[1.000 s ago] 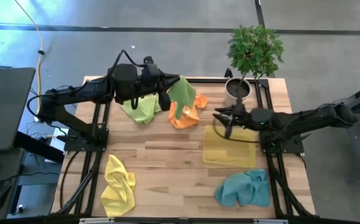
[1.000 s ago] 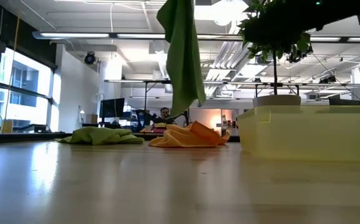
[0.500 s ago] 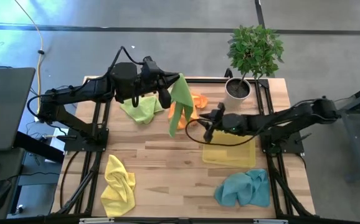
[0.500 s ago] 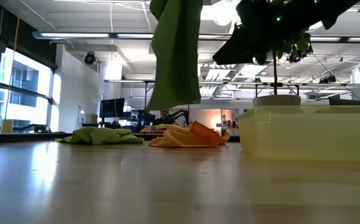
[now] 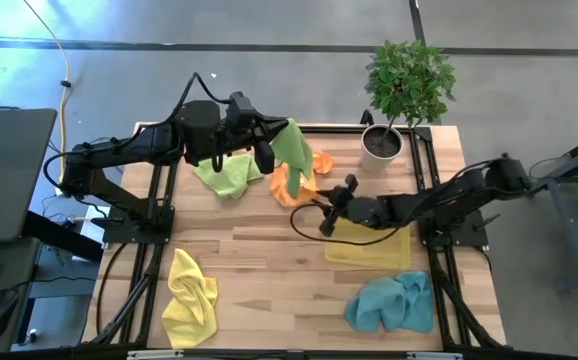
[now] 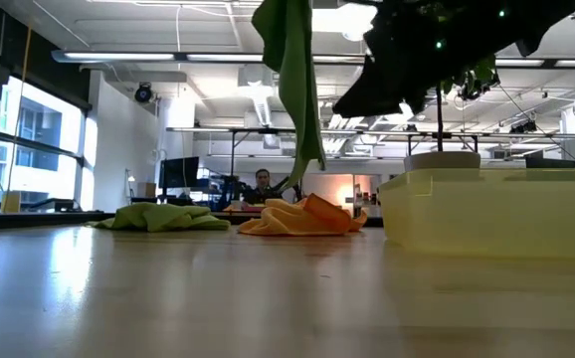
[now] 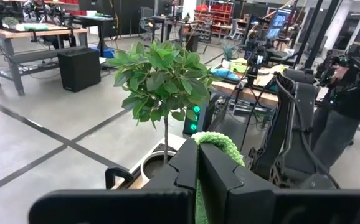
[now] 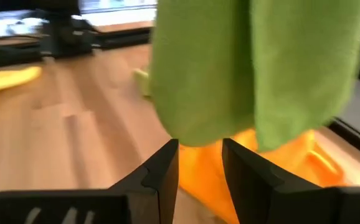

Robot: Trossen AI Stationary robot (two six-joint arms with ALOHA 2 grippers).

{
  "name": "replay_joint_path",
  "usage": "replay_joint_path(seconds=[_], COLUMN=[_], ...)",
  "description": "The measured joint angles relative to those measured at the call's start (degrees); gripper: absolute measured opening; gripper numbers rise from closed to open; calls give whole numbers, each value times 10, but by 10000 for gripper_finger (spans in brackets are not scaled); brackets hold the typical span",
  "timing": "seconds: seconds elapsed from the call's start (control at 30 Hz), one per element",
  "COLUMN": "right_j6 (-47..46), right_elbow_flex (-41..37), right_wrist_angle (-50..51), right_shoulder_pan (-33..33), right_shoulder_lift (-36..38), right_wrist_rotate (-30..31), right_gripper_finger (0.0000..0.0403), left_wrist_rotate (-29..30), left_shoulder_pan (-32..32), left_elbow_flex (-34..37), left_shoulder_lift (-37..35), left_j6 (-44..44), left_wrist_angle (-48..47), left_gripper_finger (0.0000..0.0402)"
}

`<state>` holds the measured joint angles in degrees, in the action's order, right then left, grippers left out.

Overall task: Fold microfiber towels
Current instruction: Fold the bottom green microfiber cloth

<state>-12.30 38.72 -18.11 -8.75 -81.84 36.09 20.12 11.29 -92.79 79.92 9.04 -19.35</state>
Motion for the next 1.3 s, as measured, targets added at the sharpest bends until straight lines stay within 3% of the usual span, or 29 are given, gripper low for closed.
replay_joint_path(seconds=[0.17, 0.37, 0.57, 0.83, 0.97, 1.3], right_j6=[-22, -56, -39, -9, 11, 8], right_elbow_flex=[0, 0, 0, 0, 0, 0], right_wrist_angle=[-10, -54, -109, -105, -104, -116], right_shoulder_pan=[1, 10, 10, 27, 44, 69], right_shoulder_lift=[-29, -66, -86, -86, -86, -86], right_wrist_rotate=[32, -36, -50, -32, 16, 14], right_gripper_finger=[116, 116, 140, 204, 208, 208], left_wrist_rotate=[-2, -15, -15, -17, -46, -52], left_shoulder_pan=[-1, -1, -1, -1, -1, -1], left_elbow_flex=[0, 0, 0, 0, 0, 0], left_shoulder_lift=[0, 0, 0, 0, 0, 0], left_j6=[7, 9, 9, 15, 15, 14], left_wrist_angle=[1, 12, 17, 19, 41, 60], left_gripper_finger=[0, 0, 0, 0, 0, 0])
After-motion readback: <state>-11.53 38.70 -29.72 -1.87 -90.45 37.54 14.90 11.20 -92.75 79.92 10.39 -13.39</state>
